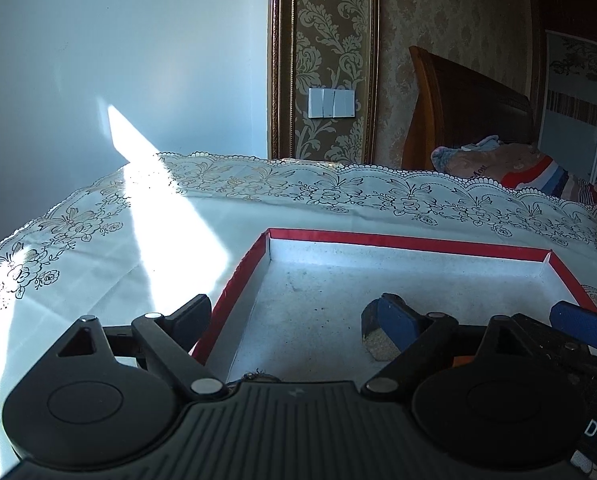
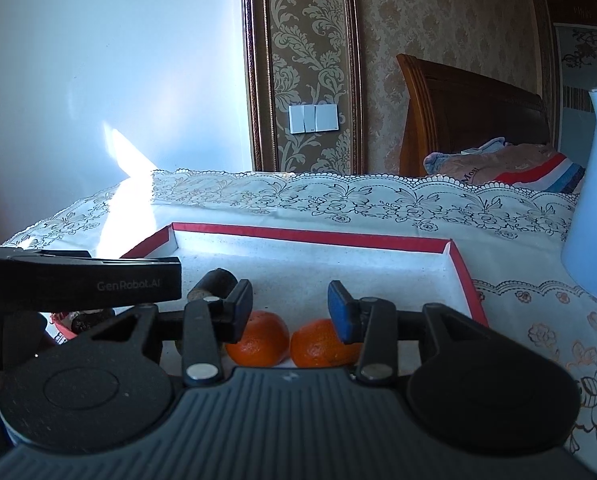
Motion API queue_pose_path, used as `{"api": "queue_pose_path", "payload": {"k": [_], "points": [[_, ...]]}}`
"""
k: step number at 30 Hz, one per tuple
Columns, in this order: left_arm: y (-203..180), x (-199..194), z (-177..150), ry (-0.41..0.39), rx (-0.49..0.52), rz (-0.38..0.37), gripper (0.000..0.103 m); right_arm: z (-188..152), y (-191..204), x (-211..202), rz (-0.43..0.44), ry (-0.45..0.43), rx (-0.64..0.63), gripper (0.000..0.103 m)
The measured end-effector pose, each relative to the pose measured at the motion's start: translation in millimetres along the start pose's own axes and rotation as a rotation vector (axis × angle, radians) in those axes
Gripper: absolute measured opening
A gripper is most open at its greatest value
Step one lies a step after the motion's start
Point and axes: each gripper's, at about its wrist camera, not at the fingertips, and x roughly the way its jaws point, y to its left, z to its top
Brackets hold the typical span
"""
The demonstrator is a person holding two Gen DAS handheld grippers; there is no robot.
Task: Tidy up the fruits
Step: 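Withdraw both open tools from the tray toward the remaining pieces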
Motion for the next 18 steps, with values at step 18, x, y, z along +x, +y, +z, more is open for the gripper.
{"api": "queue_pose_path", "payload": {"k": [18], "points": [[83,-53,-6,-0.086,-0.231,-0.119,0.091,-1,-43,-36,0.015,-0.061,0.197,0.046]]}}
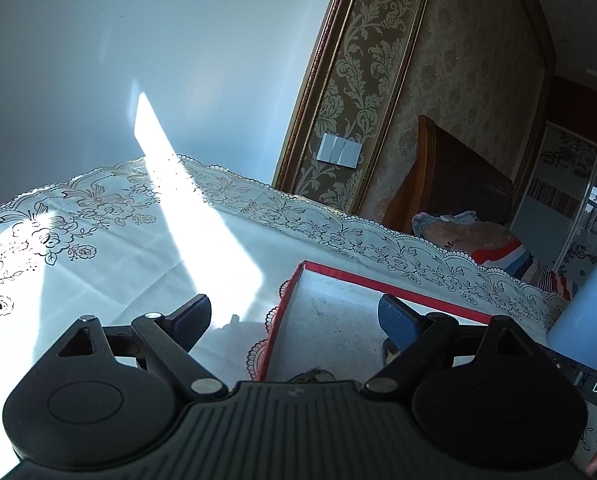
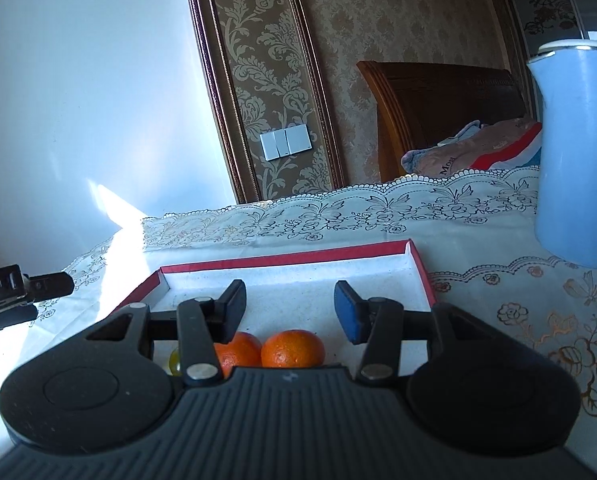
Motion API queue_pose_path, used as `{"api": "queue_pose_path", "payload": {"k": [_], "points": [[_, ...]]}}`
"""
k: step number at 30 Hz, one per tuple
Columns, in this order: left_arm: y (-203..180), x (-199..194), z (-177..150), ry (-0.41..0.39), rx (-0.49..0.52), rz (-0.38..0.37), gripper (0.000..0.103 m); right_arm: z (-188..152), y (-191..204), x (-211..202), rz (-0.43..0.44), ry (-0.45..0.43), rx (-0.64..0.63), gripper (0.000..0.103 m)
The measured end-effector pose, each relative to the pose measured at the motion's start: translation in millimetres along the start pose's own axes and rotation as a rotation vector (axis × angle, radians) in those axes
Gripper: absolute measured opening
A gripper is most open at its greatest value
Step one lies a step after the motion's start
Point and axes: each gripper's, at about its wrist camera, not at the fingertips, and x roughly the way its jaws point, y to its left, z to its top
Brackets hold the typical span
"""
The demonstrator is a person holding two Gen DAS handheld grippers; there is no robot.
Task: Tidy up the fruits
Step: 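Withdraw both open tools from the tray toward the remaining pieces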
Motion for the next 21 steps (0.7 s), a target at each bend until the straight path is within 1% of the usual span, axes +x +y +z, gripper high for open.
{"api": "queue_pose_path", "payload": {"k": [3,7,12,15,17,20,21], "points": [[18,-12,-8,0.015,-0.003,0.032,0.091,-6,-4,-15,0.019,0.004,0.006,0.054],[33,-29,-24,0.027,0.045,0.054,0.091,-20,-1,-31,0.040,0.031,-0.020,0.054],[36,-40,-39,0.041,0.090,0.061,0.091,-42,0,-42,0.045,0.081,-0.029,0.054],[25,-39,-44,0.060,0.156,0.081,0.091,-45,2,-47,0.054,0.089,-0.035,0.054],[12,-37,-48,0.072,0.214,0.052,0.091,-45,2,-46,0.052,0.092,-0.035,0.054],[-5,-29,-51,0.110,0.278,0.029,0.091,-47,0,-46,0.053,0.099,-0.019,0.054],[-11,-24,-54,0.118,0.297,0.033,0.091,-47,-1,-46,0.055,0.099,-0.014,0.054]]}}
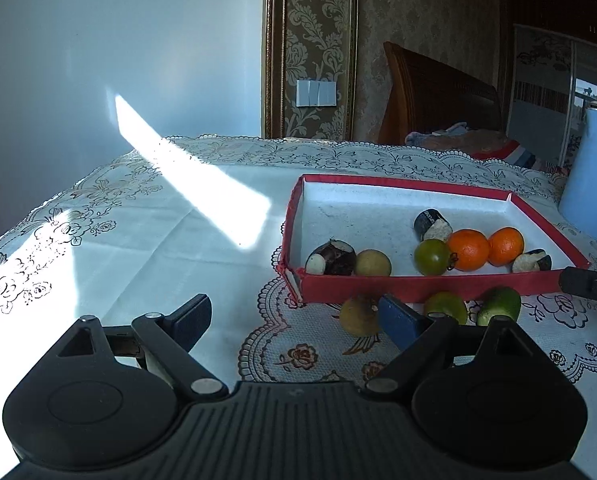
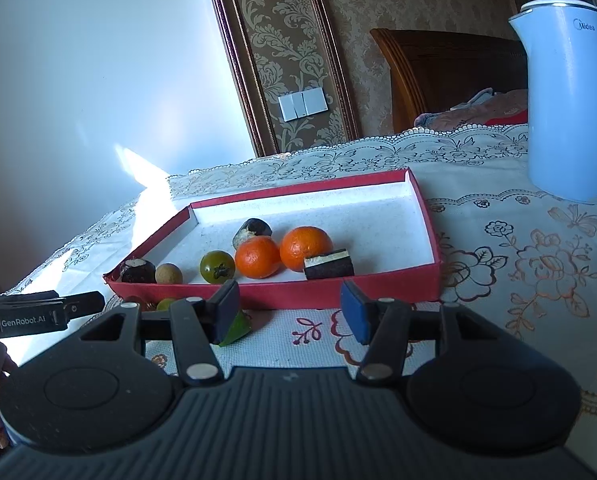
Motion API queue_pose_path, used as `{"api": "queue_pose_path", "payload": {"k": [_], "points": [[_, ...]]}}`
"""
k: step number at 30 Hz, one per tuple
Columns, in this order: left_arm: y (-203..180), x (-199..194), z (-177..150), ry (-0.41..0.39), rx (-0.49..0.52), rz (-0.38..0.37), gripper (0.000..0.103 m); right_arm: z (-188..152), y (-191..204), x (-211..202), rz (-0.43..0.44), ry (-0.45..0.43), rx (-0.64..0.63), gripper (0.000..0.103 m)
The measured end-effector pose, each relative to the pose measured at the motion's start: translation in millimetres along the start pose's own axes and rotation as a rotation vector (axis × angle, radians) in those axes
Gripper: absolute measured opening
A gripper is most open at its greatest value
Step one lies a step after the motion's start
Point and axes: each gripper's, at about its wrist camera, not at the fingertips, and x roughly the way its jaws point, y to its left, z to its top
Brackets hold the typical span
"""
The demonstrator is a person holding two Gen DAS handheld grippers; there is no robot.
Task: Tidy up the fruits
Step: 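Withdraw both open tools from the tray toward the remaining pieces, then grasp another brown round fruit with the left tool and lift it over the tray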
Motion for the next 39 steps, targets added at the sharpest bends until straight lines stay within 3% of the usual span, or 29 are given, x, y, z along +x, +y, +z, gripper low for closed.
{"api": "queue_pose_path", "payload": {"k": [3,12,14,20,22,25,39], "points": [[-10,17,2,0.049,0.028,0.012,0.091,0,-1,0,0.003,-0.006,0.007,0.062],[-19,29,3,0.070,0.051,0.017,0.091,-1,1,1,0.020,0.012,-0.012,0.062],[-19,29,3,0.070,0.052,0.009,0.086,-1,4,2,0.022,0.016,-0.020,0.062],[-19,33,2,0.098,0.048,-0.004,0.059,-1,2,2,0.023,0.018,-0.007,0.063],[-19,33,2,0.100,0.049,-0.008,0.047,-1,2,2,0.020,0.015,-0.008,0.071],[-18,29,1,0.086,0.038,-0.014,0.033,-1,1,2,0.021,0.013,-0.006,0.071],[-11,17,-6,0.088,0.025,-0.041,0.035,-2,1,2,0.023,0.014,-0.006,0.071]]}}
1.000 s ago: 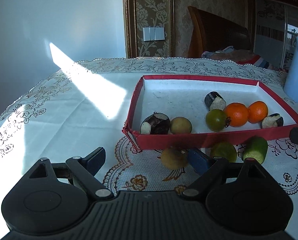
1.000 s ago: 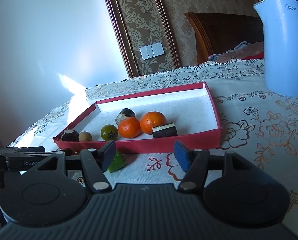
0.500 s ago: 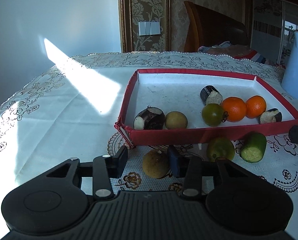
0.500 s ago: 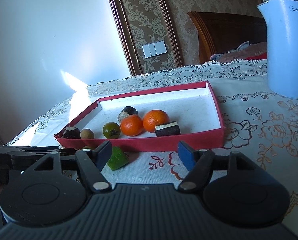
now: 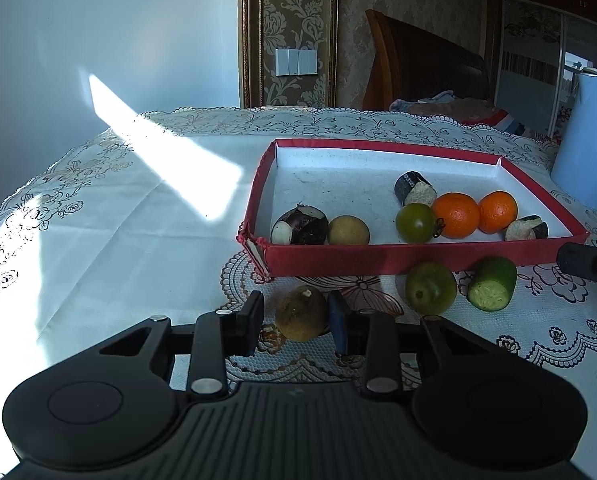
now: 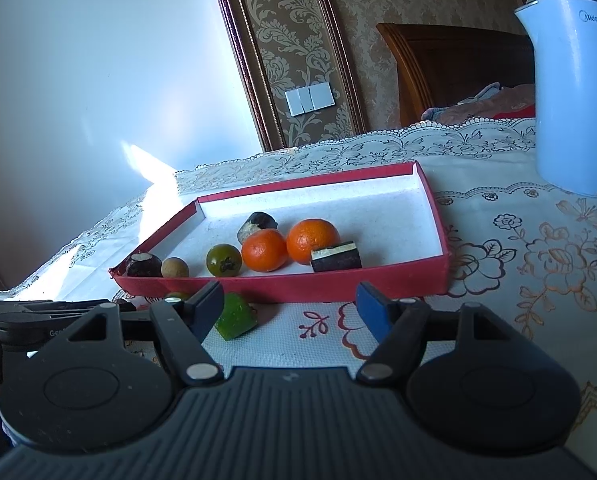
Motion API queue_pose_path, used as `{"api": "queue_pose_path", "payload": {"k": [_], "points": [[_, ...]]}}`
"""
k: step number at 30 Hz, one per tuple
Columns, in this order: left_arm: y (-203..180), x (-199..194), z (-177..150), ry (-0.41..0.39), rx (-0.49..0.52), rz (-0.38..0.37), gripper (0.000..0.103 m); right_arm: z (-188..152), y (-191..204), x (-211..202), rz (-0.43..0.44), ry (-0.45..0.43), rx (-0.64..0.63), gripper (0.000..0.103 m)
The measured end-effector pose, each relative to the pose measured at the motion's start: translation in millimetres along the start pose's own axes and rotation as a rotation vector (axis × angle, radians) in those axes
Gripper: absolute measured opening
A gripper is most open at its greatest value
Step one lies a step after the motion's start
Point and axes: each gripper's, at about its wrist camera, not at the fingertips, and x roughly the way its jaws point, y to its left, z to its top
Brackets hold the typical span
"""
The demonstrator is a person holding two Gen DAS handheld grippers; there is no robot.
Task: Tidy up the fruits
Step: 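Grasp another brown round fruit with the left tool and lift it over the tray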
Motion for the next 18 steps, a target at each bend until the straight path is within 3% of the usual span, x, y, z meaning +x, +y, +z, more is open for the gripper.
{"api": "queue_pose_path", "payload": {"k": [6,9,18], "points": [[2,2,0,0.012,-0.016,-0.010,0.033,0,0,0,-0.001,-0.002,0.000,0.071],[1,1,1,0.003,-0.012,-0.010,0.027,0,-1,0,-0.001,-0.003,0.002,0.071],[-17,-11,15,-0.073,0.011,-0.030,0.027,-1,0,0,-0.002,-0.001,0.004,0.071]]}}
